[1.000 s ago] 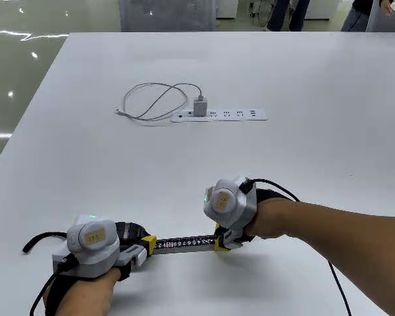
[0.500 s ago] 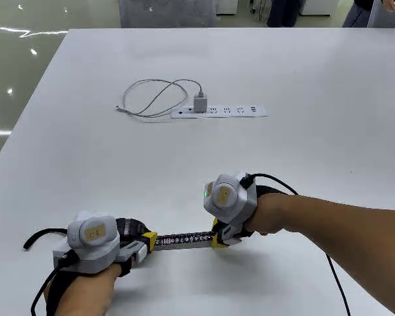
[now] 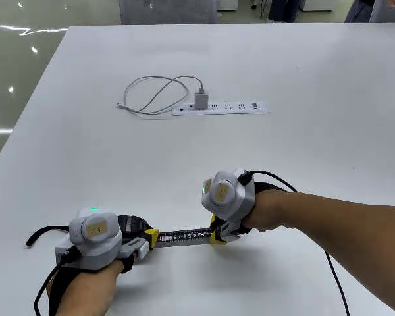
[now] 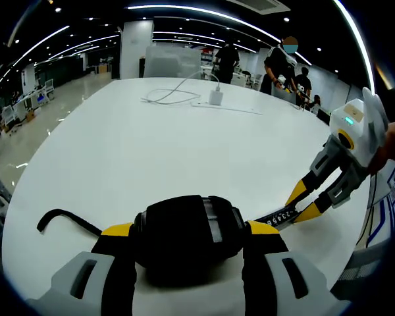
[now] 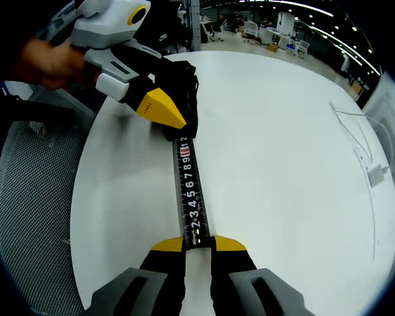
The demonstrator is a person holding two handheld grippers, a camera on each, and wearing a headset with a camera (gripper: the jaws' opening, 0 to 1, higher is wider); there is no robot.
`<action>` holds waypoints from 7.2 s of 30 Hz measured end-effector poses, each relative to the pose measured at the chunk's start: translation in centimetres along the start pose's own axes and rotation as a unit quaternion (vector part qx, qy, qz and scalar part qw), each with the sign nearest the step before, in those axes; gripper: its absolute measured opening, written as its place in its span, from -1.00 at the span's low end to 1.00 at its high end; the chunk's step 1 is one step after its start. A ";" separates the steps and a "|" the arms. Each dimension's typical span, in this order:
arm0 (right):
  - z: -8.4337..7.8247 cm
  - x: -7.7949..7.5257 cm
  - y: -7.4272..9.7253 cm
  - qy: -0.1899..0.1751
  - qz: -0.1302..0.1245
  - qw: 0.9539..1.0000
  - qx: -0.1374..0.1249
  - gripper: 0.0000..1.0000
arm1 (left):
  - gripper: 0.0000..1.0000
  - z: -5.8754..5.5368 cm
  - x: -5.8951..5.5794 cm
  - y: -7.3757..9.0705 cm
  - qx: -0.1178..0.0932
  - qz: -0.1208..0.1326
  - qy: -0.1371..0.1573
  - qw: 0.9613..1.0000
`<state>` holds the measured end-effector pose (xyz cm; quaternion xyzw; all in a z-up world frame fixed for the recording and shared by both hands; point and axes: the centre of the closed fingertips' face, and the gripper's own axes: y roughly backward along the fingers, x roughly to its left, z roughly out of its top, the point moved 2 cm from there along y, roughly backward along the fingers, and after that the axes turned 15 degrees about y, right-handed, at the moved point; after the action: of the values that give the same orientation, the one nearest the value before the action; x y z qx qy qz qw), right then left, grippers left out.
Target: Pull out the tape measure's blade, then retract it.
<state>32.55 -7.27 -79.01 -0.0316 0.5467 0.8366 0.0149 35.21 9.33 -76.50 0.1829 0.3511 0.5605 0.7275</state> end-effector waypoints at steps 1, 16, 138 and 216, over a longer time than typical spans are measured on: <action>0.1 0.0 0.0 0.001 0.000 1.000 0.001 -0.80 | 0.23 0.0 0.0 0.0 0.000 0.000 0.000 1.000; 0.5 -0.1 -0.2 -0.010 -0.006 1.000 -0.001 -0.81 | 0.22 0.0 0.0 0.0 0.003 -0.001 0.005 1.000; 5.5 -0.6 -2.5 -0.008 -0.025 0.995 -0.096 -0.80 | 0.21 0.1 0.1 0.2 0.007 -0.019 0.018 1.000; 8.8 -1.1 -4.0 -0.035 -0.035 0.986 -0.157 -0.80 | 0.21 0.2 0.1 0.2 0.009 -0.026 0.030 0.999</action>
<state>33.56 2.38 -79.05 -0.0231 0.4064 0.9116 0.0579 35.20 9.54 -76.27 0.1634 0.3823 0.5431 0.7295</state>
